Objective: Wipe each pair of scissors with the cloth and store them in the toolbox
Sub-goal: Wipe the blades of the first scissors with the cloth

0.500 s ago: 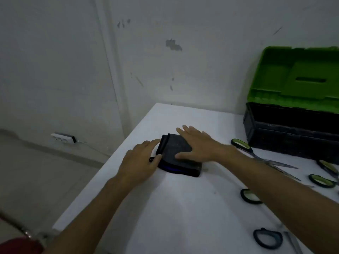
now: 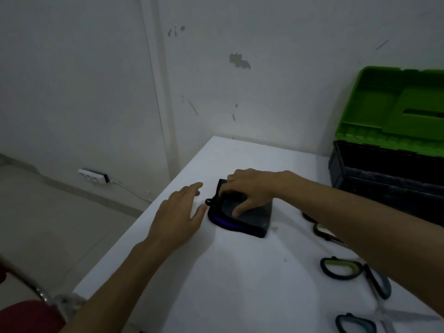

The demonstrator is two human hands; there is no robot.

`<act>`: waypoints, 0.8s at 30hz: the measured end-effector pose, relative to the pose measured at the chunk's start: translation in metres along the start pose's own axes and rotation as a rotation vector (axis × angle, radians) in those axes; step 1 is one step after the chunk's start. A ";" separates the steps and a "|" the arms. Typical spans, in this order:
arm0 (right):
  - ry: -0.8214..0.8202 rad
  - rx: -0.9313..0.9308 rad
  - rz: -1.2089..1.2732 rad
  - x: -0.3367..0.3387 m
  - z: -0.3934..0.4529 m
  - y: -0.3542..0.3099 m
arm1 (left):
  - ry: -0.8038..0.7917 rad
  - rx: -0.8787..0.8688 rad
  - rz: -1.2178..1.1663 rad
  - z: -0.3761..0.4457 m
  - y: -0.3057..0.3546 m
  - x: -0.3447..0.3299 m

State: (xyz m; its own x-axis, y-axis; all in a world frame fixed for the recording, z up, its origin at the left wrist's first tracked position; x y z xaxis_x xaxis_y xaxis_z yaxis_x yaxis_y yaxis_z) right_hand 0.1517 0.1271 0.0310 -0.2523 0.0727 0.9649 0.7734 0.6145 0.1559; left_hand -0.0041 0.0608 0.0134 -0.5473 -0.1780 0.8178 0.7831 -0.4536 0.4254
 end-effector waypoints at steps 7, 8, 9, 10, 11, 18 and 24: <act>-0.010 0.055 0.116 -0.012 -0.007 -0.004 | 0.033 -0.009 0.010 0.001 0.008 0.007; -0.054 0.035 0.138 -0.014 -0.006 -0.004 | 0.032 -0.003 0.006 0.001 0.007 0.007; -0.062 0.030 0.142 -0.016 -0.004 -0.005 | 0.027 0.003 0.005 0.000 0.006 0.008; -0.035 0.038 0.123 -0.013 -0.002 -0.005 | 0.026 0.001 0.007 -0.001 0.005 0.009; -0.001 0.045 0.096 -0.010 -0.002 -0.004 | 0.026 -0.003 0.011 -0.002 0.004 0.010; 0.227 -0.050 0.305 0.023 -0.060 0.026 | 0.056 -0.056 -0.104 -0.008 0.019 0.011; 0.582 -0.497 1.554 -0.011 -0.186 0.088 | 0.007 -0.201 -0.282 0.005 0.090 -0.034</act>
State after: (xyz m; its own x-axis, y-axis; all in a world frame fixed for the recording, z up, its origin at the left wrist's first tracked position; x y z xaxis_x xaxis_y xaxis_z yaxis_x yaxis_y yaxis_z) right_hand 0.3306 0.0347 0.0731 0.9814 -0.0246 0.1906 0.1896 -0.0381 -0.9811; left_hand 0.0866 0.0301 0.0262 -0.7361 -0.0267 0.6764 0.5276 -0.6486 0.5485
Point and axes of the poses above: each hand's wrist, its own z-axis towards the middle knuckle, its own x-axis out of the back of the hand, y = z × x, the point moved 7 cm from there along z, towards the middle knuckle, and after that the axes turned 11 degrees about -x, right-handed, at the moved point
